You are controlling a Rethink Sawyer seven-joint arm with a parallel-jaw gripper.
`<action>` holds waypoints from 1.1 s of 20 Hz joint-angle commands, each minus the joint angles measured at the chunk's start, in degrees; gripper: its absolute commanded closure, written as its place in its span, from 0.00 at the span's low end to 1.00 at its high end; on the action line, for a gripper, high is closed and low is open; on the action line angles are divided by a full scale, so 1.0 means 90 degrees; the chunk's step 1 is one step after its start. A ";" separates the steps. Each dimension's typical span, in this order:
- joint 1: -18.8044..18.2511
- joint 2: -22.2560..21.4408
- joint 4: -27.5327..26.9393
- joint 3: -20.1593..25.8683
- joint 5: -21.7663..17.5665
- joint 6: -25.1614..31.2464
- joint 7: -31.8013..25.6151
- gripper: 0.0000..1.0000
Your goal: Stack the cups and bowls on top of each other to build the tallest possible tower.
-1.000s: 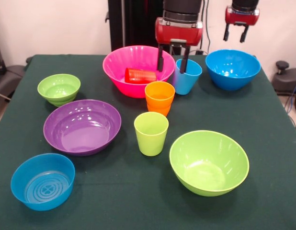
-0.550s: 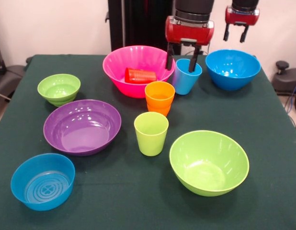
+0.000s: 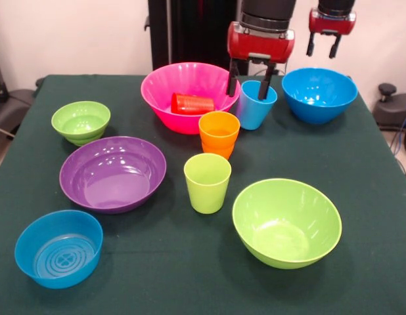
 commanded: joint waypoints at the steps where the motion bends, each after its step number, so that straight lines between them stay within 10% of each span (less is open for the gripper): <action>1: 0.0033 0.0523 -0.0339 0.0135 0.0118 -0.0025 0.0715 0.00; 22: 0.0277 0.0767 -0.0685 -0.0046 0.0038 0.0293 0.0485 0.00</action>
